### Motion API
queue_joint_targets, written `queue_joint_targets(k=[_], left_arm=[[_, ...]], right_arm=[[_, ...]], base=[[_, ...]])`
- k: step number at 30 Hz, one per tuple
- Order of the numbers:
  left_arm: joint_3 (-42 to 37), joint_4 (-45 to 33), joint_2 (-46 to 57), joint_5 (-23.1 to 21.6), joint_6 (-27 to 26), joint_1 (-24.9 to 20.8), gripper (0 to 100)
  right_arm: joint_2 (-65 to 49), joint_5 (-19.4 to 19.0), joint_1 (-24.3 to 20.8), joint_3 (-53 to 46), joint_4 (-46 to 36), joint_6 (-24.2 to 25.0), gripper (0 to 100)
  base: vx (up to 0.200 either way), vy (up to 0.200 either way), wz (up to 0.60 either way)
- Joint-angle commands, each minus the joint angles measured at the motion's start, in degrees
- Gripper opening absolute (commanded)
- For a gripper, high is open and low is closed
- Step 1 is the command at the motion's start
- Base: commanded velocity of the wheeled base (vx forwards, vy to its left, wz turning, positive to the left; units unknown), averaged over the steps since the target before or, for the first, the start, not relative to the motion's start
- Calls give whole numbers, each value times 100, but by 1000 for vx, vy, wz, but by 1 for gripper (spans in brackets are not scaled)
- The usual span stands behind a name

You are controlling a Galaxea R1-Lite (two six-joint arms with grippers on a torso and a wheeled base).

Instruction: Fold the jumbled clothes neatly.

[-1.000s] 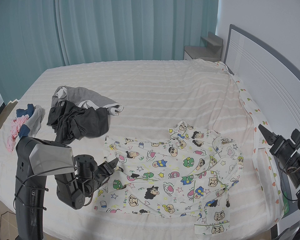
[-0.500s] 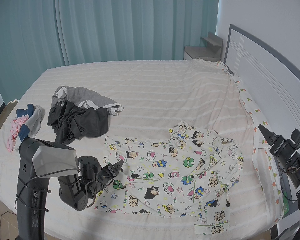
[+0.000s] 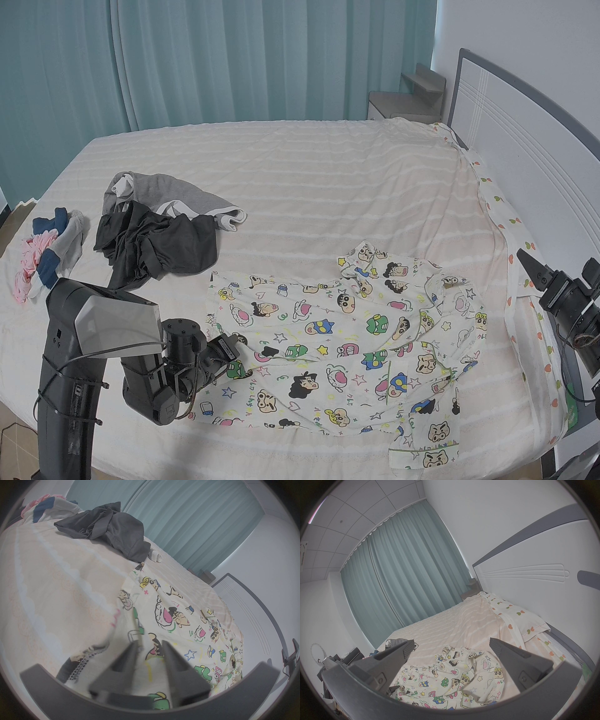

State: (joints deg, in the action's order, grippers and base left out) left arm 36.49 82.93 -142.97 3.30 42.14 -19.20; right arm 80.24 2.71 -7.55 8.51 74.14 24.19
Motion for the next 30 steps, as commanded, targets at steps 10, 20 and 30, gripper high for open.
queue_joint_targets(k=[10, 20, 30], left_arm=[[-291, 65, 208, 39, -57, 224, 0], [-291, 56, 358, 30, -119, 470, 0], [-423, 48, 560, 4, -294, 637, 0]], right_arm=[[1, 2, -1, 10, -5, -2, 100], [-43, 2, -1, 19, -5, -2, 100], [-52, 2, -1, 28, -5, -2, 100]], base=[[0, 0, 0], [0, 0, 0], [0, 0, 0]])
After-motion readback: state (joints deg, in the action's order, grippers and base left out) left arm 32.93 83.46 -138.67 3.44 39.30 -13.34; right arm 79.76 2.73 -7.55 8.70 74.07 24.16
